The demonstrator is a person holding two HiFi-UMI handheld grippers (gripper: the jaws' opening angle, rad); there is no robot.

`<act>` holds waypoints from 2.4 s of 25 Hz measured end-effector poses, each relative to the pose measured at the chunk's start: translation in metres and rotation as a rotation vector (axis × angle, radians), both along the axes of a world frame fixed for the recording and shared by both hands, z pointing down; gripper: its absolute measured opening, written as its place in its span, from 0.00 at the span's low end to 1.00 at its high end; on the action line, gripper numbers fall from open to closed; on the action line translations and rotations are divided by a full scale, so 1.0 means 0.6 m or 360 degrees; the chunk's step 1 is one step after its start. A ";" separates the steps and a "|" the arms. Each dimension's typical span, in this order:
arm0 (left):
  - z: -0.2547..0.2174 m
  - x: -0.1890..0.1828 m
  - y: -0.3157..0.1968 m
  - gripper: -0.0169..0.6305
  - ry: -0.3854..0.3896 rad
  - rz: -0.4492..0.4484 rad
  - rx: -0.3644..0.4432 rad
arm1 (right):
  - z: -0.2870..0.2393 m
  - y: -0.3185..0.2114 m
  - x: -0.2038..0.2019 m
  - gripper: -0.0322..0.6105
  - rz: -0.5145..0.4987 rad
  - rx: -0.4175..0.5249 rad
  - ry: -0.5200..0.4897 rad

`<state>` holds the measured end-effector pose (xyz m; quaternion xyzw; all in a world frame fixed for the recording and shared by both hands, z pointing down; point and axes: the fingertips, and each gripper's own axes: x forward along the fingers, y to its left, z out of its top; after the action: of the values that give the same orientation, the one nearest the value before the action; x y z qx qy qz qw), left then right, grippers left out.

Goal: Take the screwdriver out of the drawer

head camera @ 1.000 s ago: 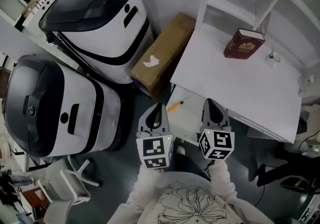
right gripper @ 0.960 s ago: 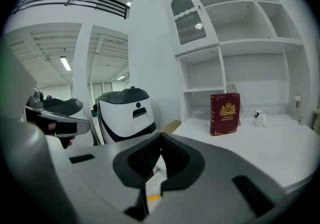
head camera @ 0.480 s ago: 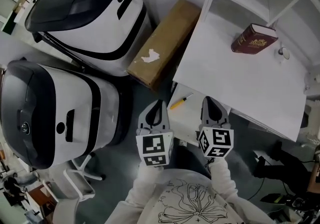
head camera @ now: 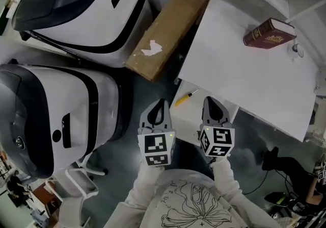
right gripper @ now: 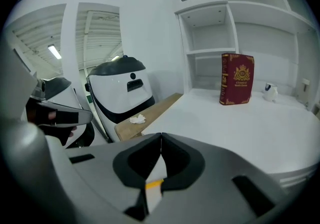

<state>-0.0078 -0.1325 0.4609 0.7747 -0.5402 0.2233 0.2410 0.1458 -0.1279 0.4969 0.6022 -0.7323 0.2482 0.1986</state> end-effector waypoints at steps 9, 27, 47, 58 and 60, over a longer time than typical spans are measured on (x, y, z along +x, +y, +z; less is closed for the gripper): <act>0.066 -0.019 -0.007 0.04 -0.0003 0.0006 -0.0121 | 0.096 0.002 -0.024 0.06 0.0038 -0.0186 -0.0016; 0.150 -0.029 -0.004 0.04 0.0022 0.0038 -0.0280 | 0.210 0.016 -0.042 0.19 0.0216 -0.0459 -0.0203; 0.212 -0.030 -0.006 0.04 0.0028 0.0034 -0.0371 | 0.339 0.021 -0.053 0.30 0.0537 -0.0734 -0.0479; 0.248 -0.040 0.005 0.04 0.0027 0.0012 -0.0440 | 0.404 0.008 -0.044 0.30 0.0634 -0.0847 -0.0452; 0.252 -0.040 0.007 0.04 0.0029 0.0013 -0.0452 | 0.415 0.010 -0.045 0.30 0.0631 -0.0867 -0.0437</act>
<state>-0.0316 -0.1285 0.6119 0.7371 -0.4978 0.2915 0.3521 0.1188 -0.1219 0.7461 0.6186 -0.5283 0.5463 0.1996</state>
